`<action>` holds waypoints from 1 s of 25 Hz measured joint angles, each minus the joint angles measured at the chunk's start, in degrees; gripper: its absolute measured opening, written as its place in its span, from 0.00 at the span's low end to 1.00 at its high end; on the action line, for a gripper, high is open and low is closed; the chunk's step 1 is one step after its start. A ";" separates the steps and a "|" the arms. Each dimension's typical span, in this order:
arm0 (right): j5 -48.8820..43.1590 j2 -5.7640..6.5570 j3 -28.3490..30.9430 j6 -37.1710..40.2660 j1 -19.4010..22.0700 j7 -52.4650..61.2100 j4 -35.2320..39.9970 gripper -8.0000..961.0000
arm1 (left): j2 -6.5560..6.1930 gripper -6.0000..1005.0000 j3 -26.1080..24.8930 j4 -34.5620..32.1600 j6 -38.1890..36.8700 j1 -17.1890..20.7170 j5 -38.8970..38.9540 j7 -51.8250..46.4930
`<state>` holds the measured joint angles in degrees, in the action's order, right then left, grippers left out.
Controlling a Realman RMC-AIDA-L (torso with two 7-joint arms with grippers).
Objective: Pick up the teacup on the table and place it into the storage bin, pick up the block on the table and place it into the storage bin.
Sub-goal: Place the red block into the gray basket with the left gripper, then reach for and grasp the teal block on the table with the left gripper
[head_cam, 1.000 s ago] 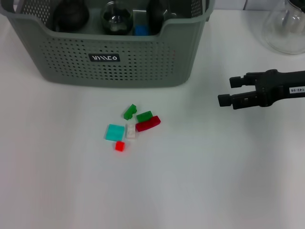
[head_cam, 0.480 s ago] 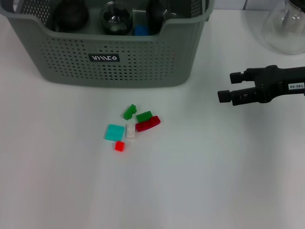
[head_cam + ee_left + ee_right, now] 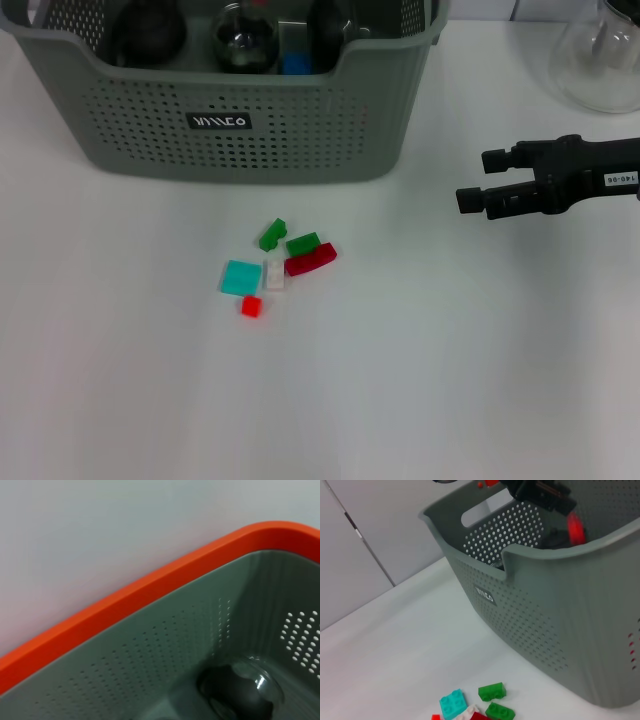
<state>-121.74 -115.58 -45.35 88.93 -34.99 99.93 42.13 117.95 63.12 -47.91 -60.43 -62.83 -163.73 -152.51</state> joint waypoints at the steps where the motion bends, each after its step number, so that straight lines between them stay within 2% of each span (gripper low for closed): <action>1: 0.00 0.00 0.00 0.00 -0.04 0.00 0.00 0.98 | -0.01 0.34 -0.02 -0.67 -0.19 0.31 0.00 0.02; 5: -0.03 0.00 0.00 -0.07 -0.20 -0.12 0.03 0.98 | 0.35 0.35 -0.25 -5.90 -1.76 2.66 0.07 0.14; 6: -0.01 0.00 0.00 -0.09 -0.20 -0.30 0.01 0.98 | 1.15 0.35 -0.90 -12.45 -3.75 5.41 0.57 0.22; 9: 0.12 0.00 0.01 -0.14 -0.20 -0.83 -0.12 0.98 | 2.07 0.51 -2.10 -20.68 -7.48 9.02 4.18 1.38; 11: 0.09 0.00 0.00 -0.17 -0.19 -0.89 -0.13 0.98 | 2.77 0.61 -3.92 -27.86 -11.24 12.48 10.65 4.18; 13: -0.02 -0.01 0.00 -0.18 -0.18 -0.91 -0.16 0.98 | 3.40 0.70 -6.89 -35.23 -15.85 17.03 21.63 8.98; 14: -0.05 -0.02 0.00 -0.20 -0.17 -0.92 -0.18 0.98 | 3.48 0.74 -8.63 -38.60 -19.27 19.85 30.00 12.43; 18: -0.07 -0.09 0.00 -0.20 0.09 -0.93 -0.27 0.98 | 3.11 0.85 -11.10 -42.27 -30.01 27.02 50.76 24.29; 20: 0.04 -0.09 0.02 -0.22 0.20 -0.93 -0.31 0.98 | 3.30 0.89 -11.47 -42.99 -35.28 30.13 56.99 30.30; 25: 0.15 -0.13 0.26 -0.26 0.33 -0.71 -0.42 0.98 | 4.66 0.91 -11.64 -43.32 -48.38 35.79 63.03 41.80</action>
<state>-121.59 -115.71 -45.09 88.67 -34.65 99.22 41.72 122.61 51.48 -91.22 -108.80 -27.04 -100.70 -110.71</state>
